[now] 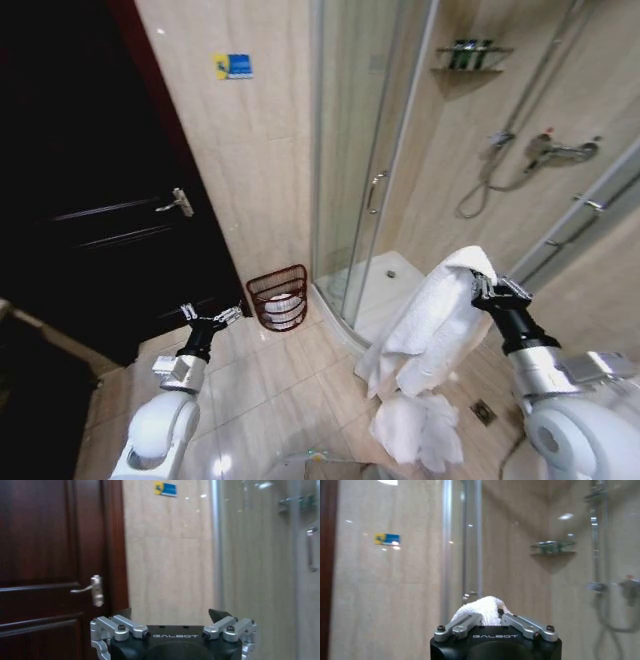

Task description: Discard the used towel into the hamper.

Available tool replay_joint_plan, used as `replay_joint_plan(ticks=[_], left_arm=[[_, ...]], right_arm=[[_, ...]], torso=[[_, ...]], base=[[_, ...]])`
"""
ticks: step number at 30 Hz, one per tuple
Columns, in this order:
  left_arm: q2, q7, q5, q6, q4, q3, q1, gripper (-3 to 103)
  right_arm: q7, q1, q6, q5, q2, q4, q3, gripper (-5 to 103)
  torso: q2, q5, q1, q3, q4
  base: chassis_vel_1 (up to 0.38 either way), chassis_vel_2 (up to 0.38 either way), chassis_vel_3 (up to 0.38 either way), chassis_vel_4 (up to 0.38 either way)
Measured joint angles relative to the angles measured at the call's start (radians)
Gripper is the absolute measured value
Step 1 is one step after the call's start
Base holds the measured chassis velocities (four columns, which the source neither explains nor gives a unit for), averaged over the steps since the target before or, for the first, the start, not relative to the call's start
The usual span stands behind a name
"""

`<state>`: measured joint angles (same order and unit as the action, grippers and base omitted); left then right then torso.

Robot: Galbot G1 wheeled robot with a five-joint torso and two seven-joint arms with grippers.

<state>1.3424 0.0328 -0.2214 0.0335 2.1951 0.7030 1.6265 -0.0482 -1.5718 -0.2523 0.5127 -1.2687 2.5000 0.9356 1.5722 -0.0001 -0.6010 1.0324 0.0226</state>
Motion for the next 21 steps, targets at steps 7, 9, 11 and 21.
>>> replay_joint_plan(ticks=[7,9,11,21], left_arm=[[0.012,-0.003,0.042,-0.003,-0.002,-0.017,0.0,100],[0.014,-0.004,0.051,-0.004,-0.006,-0.02,0.001,100],[0.02,-0.011,0.068,-0.008,-0.012,-0.033,-0.002,100],[0.057,-0.016,0.099,0.001,-0.022,-0.07,-0.018,100]], right_arm=[[-0.001,0.042,0.006,0.005,0.004,0.0,-0.014,3],[-0.002,0.053,0.009,0.004,0.004,0.0,-0.018,3],[-0.012,0.086,0.016,-0.005,0.004,0.0,-0.027,3],[-0.049,0.201,0.039,-0.015,-0.053,-0.099,-0.084,3]], torso=[[0.0,0.0001,0.0,0.0,0.0],[0.0,-0.0001,0.0,0.0,0.0],[0.0,-0.0001,0.0,0.0,-0.0001],[0.0,0.0,0.0,0.0,-0.0004]], base=[[0.129,0.126,0.127,0.127],[0.149,0.123,0.116,0.13],[0.141,0.116,0.114,0.126],[0.056,0.064,0.055,0.06]])
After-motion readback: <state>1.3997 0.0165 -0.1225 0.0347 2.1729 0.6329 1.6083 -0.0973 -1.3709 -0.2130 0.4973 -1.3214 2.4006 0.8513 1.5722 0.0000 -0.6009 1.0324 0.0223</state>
